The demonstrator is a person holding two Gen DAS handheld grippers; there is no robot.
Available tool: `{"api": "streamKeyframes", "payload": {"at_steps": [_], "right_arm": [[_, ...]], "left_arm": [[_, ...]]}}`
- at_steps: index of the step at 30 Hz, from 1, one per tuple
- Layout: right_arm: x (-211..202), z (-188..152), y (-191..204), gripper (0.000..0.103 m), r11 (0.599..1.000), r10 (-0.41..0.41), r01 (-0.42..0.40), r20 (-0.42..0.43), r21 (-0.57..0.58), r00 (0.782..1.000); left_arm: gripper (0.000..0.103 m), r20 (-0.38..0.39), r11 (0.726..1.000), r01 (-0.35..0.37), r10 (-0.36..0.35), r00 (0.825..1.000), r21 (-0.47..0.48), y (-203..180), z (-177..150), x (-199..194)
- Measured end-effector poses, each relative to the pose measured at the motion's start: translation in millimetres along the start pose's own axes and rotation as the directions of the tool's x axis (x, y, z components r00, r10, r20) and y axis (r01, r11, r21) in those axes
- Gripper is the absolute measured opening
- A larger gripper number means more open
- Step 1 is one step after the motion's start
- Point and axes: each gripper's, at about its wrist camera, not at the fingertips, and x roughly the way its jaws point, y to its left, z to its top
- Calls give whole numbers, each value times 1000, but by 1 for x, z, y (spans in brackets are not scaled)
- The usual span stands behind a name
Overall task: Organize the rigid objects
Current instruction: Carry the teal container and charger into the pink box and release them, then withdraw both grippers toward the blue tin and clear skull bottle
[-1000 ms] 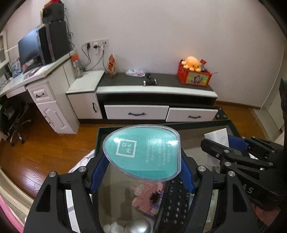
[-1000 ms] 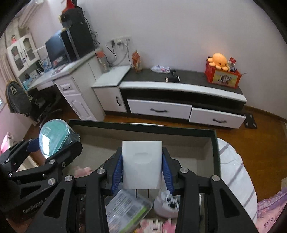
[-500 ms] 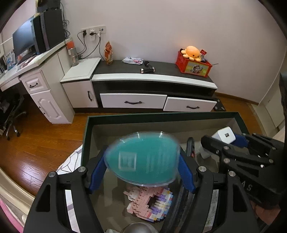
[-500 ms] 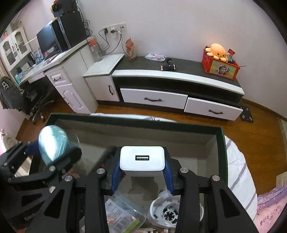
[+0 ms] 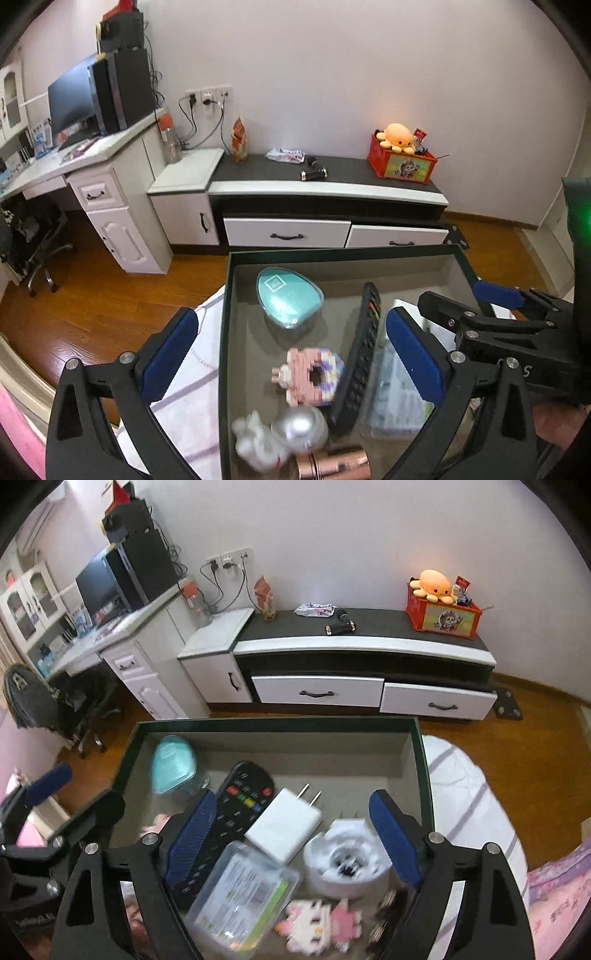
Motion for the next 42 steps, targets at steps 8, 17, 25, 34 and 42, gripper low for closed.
{"api": "streamKeyframes", "payload": {"at_steps": [8, 17, 25, 34, 42], "right_arm": [[-54, -31, 9, 103, 999, 45, -45, 45, 7, 998], [-129, -90, 20, 103, 999, 34, -32, 141, -13, 989], [-195, -156, 23, 103, 999, -7, 17, 244, -38, 970], [-235, -224, 15, 103, 995, -87, 97, 290, -21, 953], [-229, -257, 22, 103, 994, -87, 102, 253, -46, 964]], "left_arm": [[103, 76, 1000, -6, 6, 997, -3, -2, -22, -75], [103, 160, 1000, -7, 8, 987, -10, -2, -78, -165], [103, 221, 1000, -26, 29, 975, -16, -9, -126, -219], [103, 230, 1000, -26, 29, 973, -17, -26, -176, -247], [103, 191, 1000, -17, 21, 981, -22, -29, -211, -247]]}}
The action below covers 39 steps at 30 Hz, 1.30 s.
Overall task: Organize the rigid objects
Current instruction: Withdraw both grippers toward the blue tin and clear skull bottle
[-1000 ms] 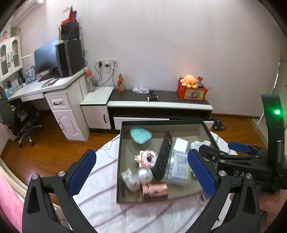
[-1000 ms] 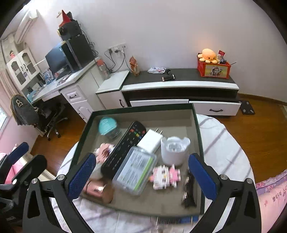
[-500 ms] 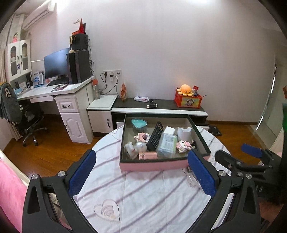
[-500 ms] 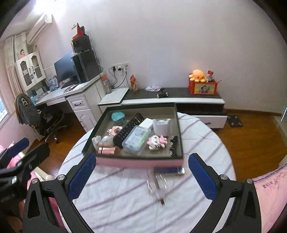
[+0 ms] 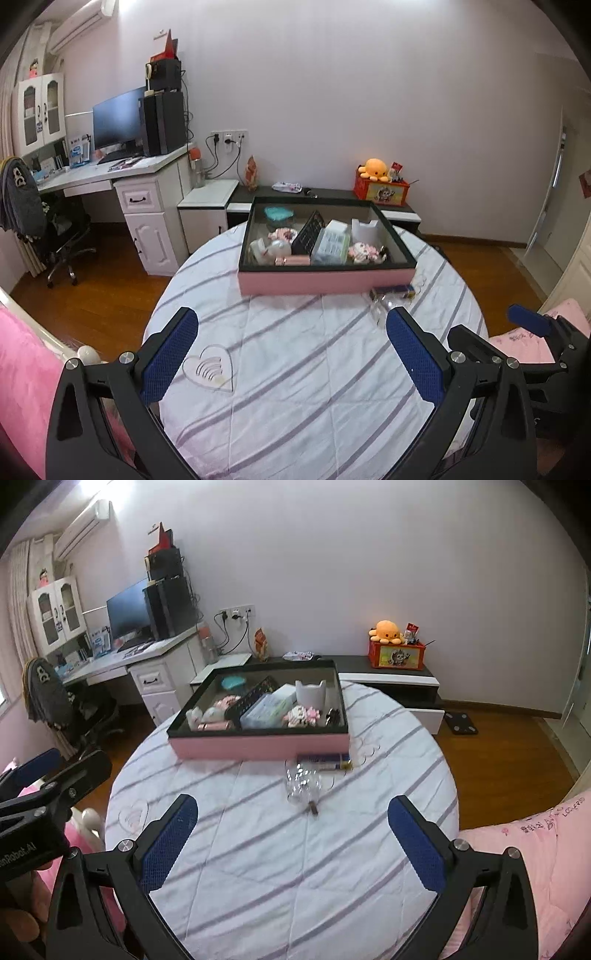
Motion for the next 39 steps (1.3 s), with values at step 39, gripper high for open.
{"api": "streamKeyframes", "payload": {"at_steps": [39], "right_arm": [[135, -1, -20, 103, 999, -45, 42, -195, -20, 980]], "left_arm": [[103, -138, 999, -8, 3, 990, -37, 17, -14, 93]]}}
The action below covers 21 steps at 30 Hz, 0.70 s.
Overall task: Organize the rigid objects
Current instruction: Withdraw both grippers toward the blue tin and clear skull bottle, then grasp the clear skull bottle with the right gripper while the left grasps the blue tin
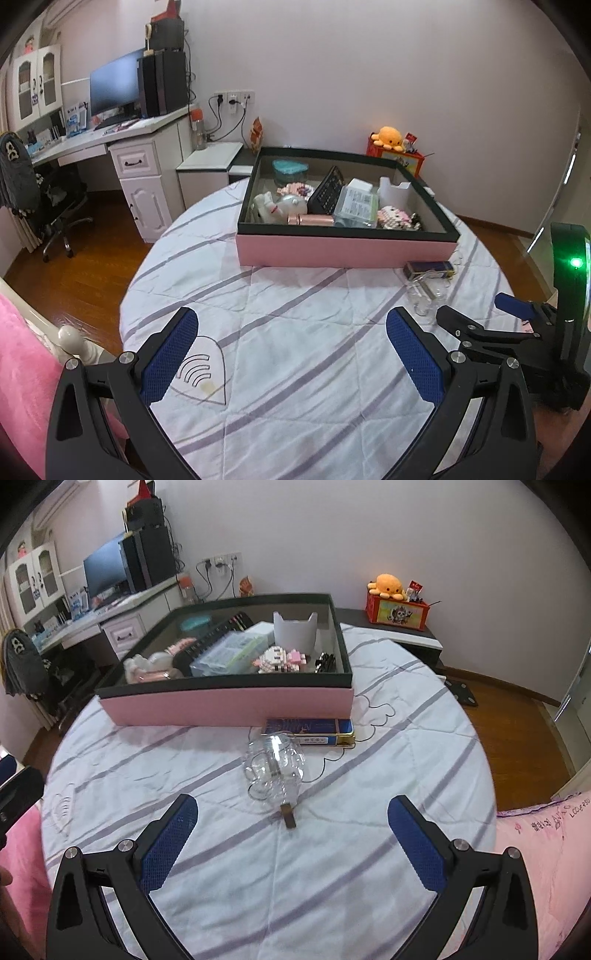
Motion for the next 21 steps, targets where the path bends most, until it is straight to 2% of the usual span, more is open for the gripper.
{"api": "streamKeyframes", "payload": {"at_steps": [10, 13, 16, 18, 20, 21], "right_arm": [[44, 8, 1, 103, 1000, 0, 0, -44, -13, 999], [55, 8, 2, 96, 1000, 13, -15, -57, -26, 998], [60, 9, 3, 93, 999, 12, -13, -48, -35, 999], [60, 11, 3, 86, 999, 11, -12, -37, -39, 999], [59, 12, 4, 67, 999, 11, -12, -28, -50, 1000], [59, 12, 5, 62, 998, 14, -15, -24, -60, 1000]], "left_arm": [[103, -76, 1000, -19, 20, 997, 9, -7, -1, 58], [103, -92, 1000, -22, 22, 996, 11, -8, -1, 70], [103, -103, 1000, -20, 22, 994, 17, -10, 0, 78], [103, -107, 1000, -19, 21, 994, 20, -11, 0, 82], [103, -112, 1000, -16, 19, 994, 23, -13, 0, 86], [103, -113, 1000, -15, 18, 993, 24, -14, 0, 87]]}}
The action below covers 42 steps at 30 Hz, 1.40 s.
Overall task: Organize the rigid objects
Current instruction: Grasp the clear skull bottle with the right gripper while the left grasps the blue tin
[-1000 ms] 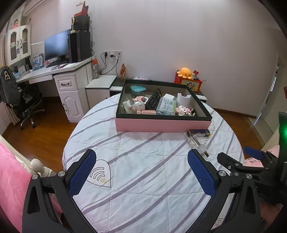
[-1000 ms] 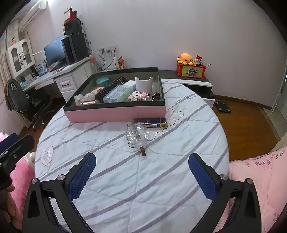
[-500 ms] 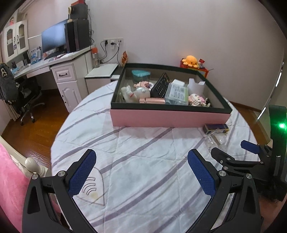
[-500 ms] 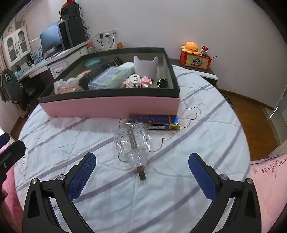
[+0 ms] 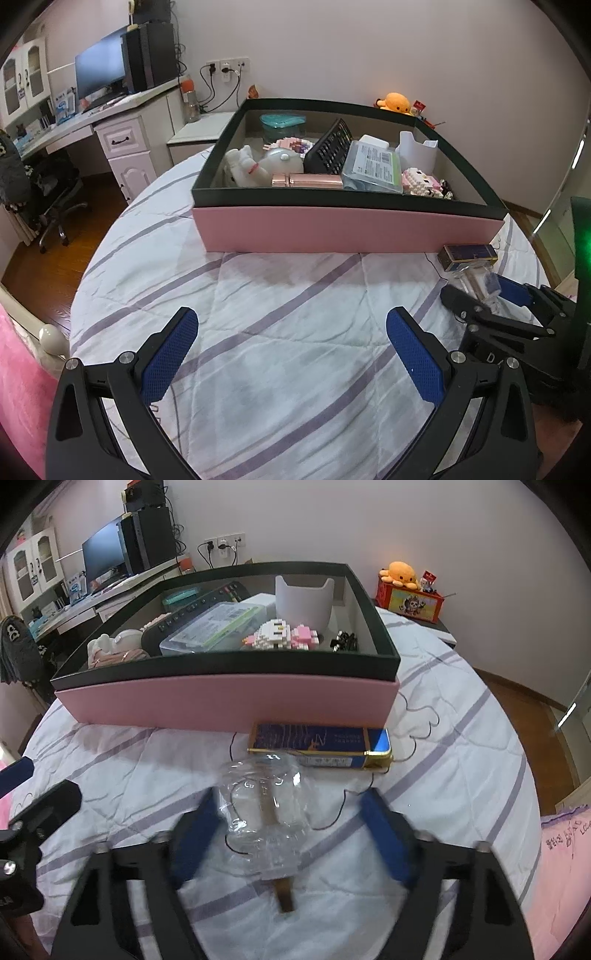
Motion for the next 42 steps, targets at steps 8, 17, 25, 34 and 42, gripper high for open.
{"api": "streamKeyframes", "payload": {"at_steps": [8, 17, 25, 34, 42], "right_arm": [[-13, 0, -10, 51, 999, 29, -30, 32, 22, 999], [-24, -6, -44, 51, 999, -8, 6, 33, 48, 999], [-25, -9, -80, 51, 998, -23, 21, 34, 63, 999], [-17, -9, -91, 51, 999, -17, 15, 36, 53, 999], [-18, -9, -93, 51, 998, -22, 20, 38, 51, 999]], "left_arm": [[103, 14, 999, 23, -24, 1000, 23, -12, 4, -1], [103, -3, 992, 100, -100, 995, 73, -61, 18, 7], [103, -54, 990, 122, -118, 992, 69, -104, 25, 31], [94, -99, 987, 146, -140, 985, 60, -118, 30, 61], [91, -120, 973, 203, -190, 974, 113, -137, 30, 62]]}}
